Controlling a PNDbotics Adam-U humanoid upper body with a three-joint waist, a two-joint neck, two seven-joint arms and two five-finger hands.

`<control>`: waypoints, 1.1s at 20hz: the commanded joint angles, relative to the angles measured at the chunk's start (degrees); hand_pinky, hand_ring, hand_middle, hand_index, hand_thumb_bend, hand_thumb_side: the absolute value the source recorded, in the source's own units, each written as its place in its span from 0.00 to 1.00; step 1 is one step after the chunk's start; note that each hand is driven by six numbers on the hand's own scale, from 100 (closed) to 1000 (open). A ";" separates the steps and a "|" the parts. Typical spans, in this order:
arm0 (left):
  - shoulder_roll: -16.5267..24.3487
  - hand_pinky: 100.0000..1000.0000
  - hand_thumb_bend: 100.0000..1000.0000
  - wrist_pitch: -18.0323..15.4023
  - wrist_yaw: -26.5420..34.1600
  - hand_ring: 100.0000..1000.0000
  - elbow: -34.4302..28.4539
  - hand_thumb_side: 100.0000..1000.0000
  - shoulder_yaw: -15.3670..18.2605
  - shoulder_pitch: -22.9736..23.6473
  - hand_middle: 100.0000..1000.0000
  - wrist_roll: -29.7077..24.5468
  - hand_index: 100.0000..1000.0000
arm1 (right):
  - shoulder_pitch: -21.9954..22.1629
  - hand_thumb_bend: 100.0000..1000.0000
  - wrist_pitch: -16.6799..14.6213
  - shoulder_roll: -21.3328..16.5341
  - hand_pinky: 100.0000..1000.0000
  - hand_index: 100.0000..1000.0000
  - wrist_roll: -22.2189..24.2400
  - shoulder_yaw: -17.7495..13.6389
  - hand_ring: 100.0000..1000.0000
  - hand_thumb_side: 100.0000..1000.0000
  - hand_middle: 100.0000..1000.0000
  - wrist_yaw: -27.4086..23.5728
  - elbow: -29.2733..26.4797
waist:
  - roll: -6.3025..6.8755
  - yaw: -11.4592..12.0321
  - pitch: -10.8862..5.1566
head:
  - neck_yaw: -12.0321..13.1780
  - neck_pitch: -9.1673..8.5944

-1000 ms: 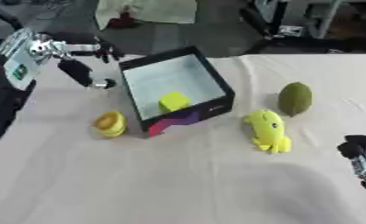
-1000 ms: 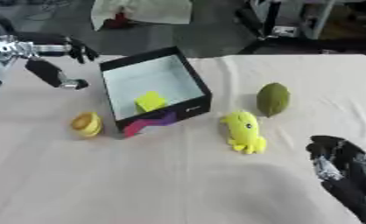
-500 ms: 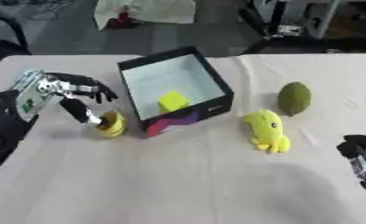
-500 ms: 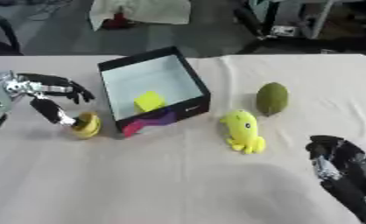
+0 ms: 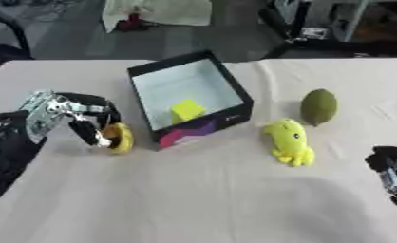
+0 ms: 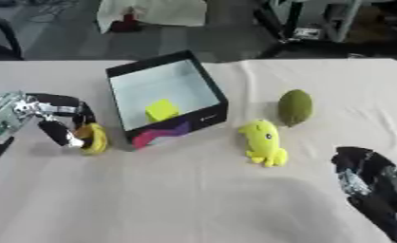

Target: Pick up objects on the table and place them in the box.

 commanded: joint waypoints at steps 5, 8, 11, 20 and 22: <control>4.90 0.52 0.03 -8.62 4.15 0.33 -7.87 0.20 4.16 -4.00 0.31 -13.10 0.46 | -0.01 0.00 0.12 -0.72 0.73 0.68 -0.12 -0.21 0.67 0.37 0.56 0.34 -0.51 | -0.16 0.11 -0.94 | -0.12 -0.11; 4.98 0.53 0.01 -5.05 4.83 0.34 -11.80 0.13 6.88 -7.36 0.31 -13.01 0.47 | 0.11 0.00 0.13 -0.69 0.73 0.68 -0.09 -0.15 0.67 0.37 0.56 0.36 -0.47 | -0.19 0.22 -1.05 | -0.02 -0.11; 2.81 0.54 0.01 -2.09 1.76 0.35 -12.97 0.07 9.06 -10.95 0.33 -9.95 0.48 | 0.18 0.00 0.14 -0.62 0.73 0.68 -0.09 -0.13 0.67 0.37 0.56 0.33 -0.42 | -0.28 0.24 -1.16 | 0.04 -0.11; -11.02 0.67 0.01 4.15 -23.58 0.50 -1.18 0.33 11.83 -16.80 0.47 12.14 0.63 | -0.20 0.00 0.16 -0.23 0.73 0.68 0.14 0.12 0.67 0.37 0.56 0.03 -0.19 | -0.68 -0.75 -1.08 | 0.82 -0.11; -13.40 0.70 0.02 5.74 -28.03 0.55 1.85 0.38 12.97 -16.63 0.52 16.02 0.68 | -0.32 0.00 0.15 -0.13 0.73 0.68 0.17 0.15 0.67 0.37 0.56 -0.10 -0.18 | -0.80 -1.02 -0.98 | 1.05 -0.11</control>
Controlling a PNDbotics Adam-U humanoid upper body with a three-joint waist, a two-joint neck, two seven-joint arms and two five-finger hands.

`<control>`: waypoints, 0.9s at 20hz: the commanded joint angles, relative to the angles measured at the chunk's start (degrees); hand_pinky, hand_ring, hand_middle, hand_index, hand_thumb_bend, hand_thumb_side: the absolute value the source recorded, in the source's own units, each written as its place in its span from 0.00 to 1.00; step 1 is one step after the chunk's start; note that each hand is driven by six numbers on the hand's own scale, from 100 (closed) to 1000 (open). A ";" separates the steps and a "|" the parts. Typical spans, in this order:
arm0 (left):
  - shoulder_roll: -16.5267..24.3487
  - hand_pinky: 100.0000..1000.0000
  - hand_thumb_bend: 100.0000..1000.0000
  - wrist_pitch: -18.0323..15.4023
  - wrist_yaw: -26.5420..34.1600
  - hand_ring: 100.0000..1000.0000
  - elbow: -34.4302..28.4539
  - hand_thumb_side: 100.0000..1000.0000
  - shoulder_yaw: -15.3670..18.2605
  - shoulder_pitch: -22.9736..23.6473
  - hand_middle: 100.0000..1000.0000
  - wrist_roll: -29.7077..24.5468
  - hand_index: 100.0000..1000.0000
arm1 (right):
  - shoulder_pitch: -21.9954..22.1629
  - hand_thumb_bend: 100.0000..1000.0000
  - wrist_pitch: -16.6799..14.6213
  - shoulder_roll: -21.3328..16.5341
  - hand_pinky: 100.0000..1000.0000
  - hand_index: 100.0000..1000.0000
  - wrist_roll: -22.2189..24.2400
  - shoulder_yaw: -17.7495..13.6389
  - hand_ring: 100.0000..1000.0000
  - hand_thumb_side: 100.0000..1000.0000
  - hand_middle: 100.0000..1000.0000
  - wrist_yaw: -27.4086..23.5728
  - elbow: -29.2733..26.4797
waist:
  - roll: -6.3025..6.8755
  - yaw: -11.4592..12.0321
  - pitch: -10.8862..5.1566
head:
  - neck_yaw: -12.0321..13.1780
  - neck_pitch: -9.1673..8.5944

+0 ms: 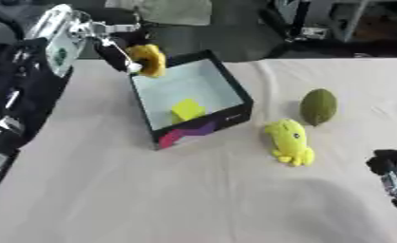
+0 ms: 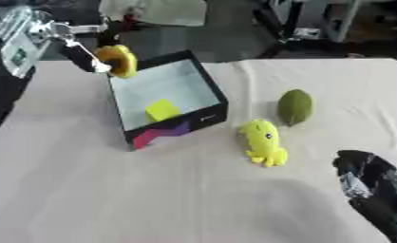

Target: Pick up objects on the table and place them in the box.

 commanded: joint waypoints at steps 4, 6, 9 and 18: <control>-4.48 0.76 0.12 3.12 -10.20 0.70 6.35 0.52 2.44 -0.48 0.71 9.54 0.84 | -0.83 0.00 0.01 -0.07 0.72 0.68 0.15 0.15 0.68 0.37 0.56 -0.20 -0.52 | -0.88 -0.31 -0.80 | 0.13 -0.11; -5.07 0.79 0.15 2.98 -11.52 0.74 7.73 0.60 2.23 0.17 0.78 10.00 0.91 | -0.87 0.00 0.02 -0.05 0.72 0.68 0.15 0.13 0.68 0.37 0.57 -0.20 -0.50 | -0.90 -0.31 -0.77 | -0.02 -0.11; -4.64 0.82 0.14 2.26 -11.31 0.79 7.88 0.67 2.17 1.16 0.84 9.95 0.95 | -0.92 0.00 0.03 -0.01 0.72 0.68 0.10 0.04 0.68 0.37 0.57 -0.20 -0.44 | -0.91 -0.17 -0.79 | -0.18 -0.11; 7.55 0.75 0.00 5.63 18.96 0.67 -17.64 0.70 5.37 9.74 0.72 18.20 0.87 | -1.12 0.00 -0.46 -0.97 0.72 0.69 -0.94 -0.98 0.68 0.39 0.57 0.14 -1.07 | -0.78 0.80 -0.51 | -0.33 -0.11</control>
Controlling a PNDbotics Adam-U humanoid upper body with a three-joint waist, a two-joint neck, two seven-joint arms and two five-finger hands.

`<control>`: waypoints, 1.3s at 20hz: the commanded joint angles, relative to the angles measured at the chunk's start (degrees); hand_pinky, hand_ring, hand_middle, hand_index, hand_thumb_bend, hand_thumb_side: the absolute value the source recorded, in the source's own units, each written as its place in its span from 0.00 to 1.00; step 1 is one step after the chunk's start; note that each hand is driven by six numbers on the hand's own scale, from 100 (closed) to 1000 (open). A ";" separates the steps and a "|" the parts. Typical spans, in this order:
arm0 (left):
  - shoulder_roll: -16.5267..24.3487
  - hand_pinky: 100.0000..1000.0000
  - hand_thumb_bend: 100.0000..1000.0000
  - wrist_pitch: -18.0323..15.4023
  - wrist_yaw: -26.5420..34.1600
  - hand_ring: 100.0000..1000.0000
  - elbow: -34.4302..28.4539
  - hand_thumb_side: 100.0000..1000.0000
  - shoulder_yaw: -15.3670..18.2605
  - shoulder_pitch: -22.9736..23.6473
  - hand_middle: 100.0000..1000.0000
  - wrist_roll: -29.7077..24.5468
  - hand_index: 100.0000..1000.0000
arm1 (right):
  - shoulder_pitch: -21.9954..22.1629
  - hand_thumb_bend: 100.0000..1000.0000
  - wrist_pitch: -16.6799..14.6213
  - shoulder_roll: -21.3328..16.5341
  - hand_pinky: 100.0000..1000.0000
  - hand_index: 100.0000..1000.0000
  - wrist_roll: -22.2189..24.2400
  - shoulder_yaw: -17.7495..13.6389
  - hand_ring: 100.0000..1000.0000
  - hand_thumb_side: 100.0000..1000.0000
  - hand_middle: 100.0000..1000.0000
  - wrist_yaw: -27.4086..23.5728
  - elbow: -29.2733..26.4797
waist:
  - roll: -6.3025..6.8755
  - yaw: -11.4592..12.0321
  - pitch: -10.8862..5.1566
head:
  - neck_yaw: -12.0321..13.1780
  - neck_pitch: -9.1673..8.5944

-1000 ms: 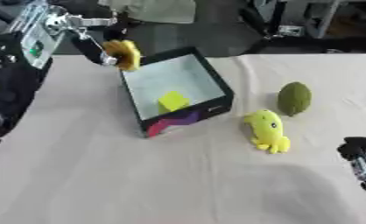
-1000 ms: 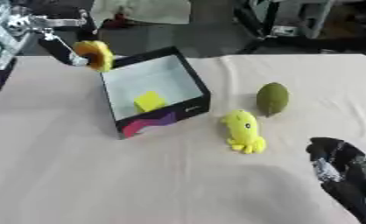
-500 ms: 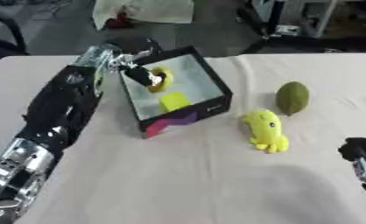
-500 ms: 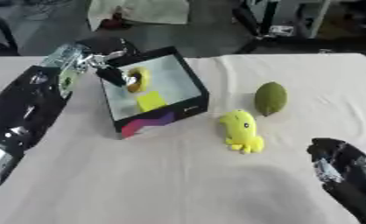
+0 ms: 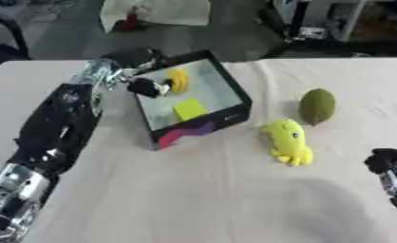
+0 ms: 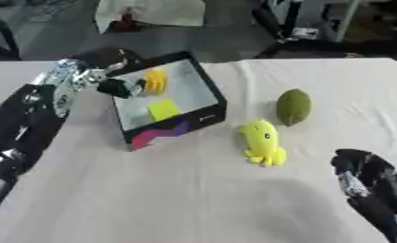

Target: Pick up objects on the table and place them in the box.

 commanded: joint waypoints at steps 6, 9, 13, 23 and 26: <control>8.06 0.70 0.00 7.48 34.94 0.59 -31.66 0.72 8.22 13.94 0.64 10.35 0.82 | -2.44 0.00 -3.15 -10.90 0.73 0.71 -1.84 -1.44 0.69 0.41 0.58 1.05 -3.96 | -1.31 1.41 -0.44 | -0.64 -0.11; 4.70 0.68 0.00 9.76 41.17 0.58 -38.69 0.74 12.21 21.03 0.62 13.21 0.81 | -4.20 0.00 -4.85 -18.02 0.74 0.74 -3.42 -1.09 0.70 0.38 0.60 2.14 -2.89 | -1.63 2.36 -0.34 | -1.25 -0.11; -1.20 0.67 0.00 12.36 45.02 0.56 -43.18 0.78 15.45 28.56 0.61 15.49 0.80 | -8.35 0.00 -7.36 -26.04 0.74 0.79 -3.84 1.49 0.72 0.35 0.64 2.18 0.35 | -1.94 3.72 -0.25 | -1.74 -0.11; -9.08 0.66 0.00 14.69 44.50 0.55 -45.23 0.84 15.15 37.25 0.59 12.74 0.79 | -22.11 0.00 -10.84 -32.28 0.77 0.86 6.71 12.22 0.79 0.12 0.74 3.64 12.34 | -1.85 5.32 0.57 | -2.86 -0.11; -9.71 0.66 0.00 14.64 44.29 0.55 -45.30 0.84 14.90 37.49 0.59 11.99 0.79 | -25.91 0.00 -11.01 -30.90 0.78 0.88 9.45 14.38 0.81 0.11 0.76 5.04 16.84 | -1.63 5.51 0.66 | -3.38 -0.11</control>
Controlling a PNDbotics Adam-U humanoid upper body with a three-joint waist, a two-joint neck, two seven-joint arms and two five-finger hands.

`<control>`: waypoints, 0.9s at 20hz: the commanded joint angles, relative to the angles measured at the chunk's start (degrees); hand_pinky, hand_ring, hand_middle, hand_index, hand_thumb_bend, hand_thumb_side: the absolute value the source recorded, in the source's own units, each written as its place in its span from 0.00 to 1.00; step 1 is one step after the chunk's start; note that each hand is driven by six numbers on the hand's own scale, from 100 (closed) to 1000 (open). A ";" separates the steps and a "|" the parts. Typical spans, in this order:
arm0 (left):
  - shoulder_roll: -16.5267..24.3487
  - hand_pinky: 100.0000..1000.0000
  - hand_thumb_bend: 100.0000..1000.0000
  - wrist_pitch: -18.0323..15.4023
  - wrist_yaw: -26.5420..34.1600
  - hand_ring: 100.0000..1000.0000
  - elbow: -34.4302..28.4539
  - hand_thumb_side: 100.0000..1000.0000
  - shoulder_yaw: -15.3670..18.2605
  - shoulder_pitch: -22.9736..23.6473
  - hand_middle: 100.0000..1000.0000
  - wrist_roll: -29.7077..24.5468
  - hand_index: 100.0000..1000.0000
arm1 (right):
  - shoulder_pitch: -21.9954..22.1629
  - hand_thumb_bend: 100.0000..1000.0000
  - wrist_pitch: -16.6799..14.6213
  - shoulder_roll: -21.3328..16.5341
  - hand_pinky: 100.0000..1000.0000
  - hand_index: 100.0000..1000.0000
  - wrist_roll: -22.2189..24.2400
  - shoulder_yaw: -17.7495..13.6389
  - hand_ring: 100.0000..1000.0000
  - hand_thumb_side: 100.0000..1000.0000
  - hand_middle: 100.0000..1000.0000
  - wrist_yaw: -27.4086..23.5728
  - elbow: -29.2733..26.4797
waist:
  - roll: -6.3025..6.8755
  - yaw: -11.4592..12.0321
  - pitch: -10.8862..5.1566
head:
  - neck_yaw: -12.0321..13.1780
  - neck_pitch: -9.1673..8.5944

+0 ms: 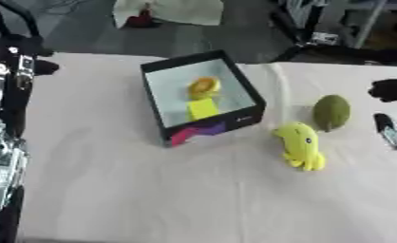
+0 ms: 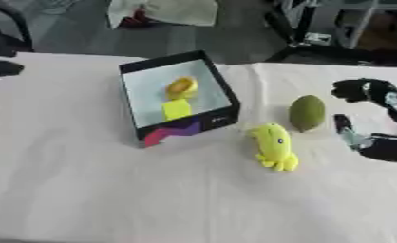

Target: Pick up objects on the table and place them in the box.

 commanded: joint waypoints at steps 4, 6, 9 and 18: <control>-0.31 0.66 0.00 -0.14 -0.63 0.54 -1.22 0.85 -0.44 -0.31 0.58 -1.40 0.79 | -5.95 0.00 0.17 1.78 0.79 0.90 2.69 2.25 0.83 0.12 0.79 4.11 9.00 | 0.17 0.52 0.42 | -0.91 -0.11; -0.39 0.66 0.00 -0.16 -0.75 0.54 -1.21 0.85 -0.36 -0.19 0.58 -1.49 0.79 | -7.00 0.00 0.16 2.77 0.79 0.90 2.29 2.54 0.82 0.15 0.78 5.26 11.40 | 0.29 0.65 0.40 | -1.12 -0.11; -0.61 0.66 0.00 -0.22 -1.08 0.54 -1.17 0.85 -0.45 -0.07 0.58 -1.67 0.79 | -7.67 0.00 0.21 3.83 0.79 0.90 1.68 2.82 0.82 0.22 0.77 6.59 14.08 | 0.34 0.59 0.38 | -1.22 -0.11; -1.13 0.66 0.00 -0.51 -1.51 0.54 -1.36 0.85 -0.31 0.12 0.57 -2.02 0.80 | -8.81 0.00 -0.25 5.64 0.79 0.90 2.15 3.89 0.82 0.37 0.77 10.37 18.25 | 0.50 0.51 0.26 | -1.19 -0.11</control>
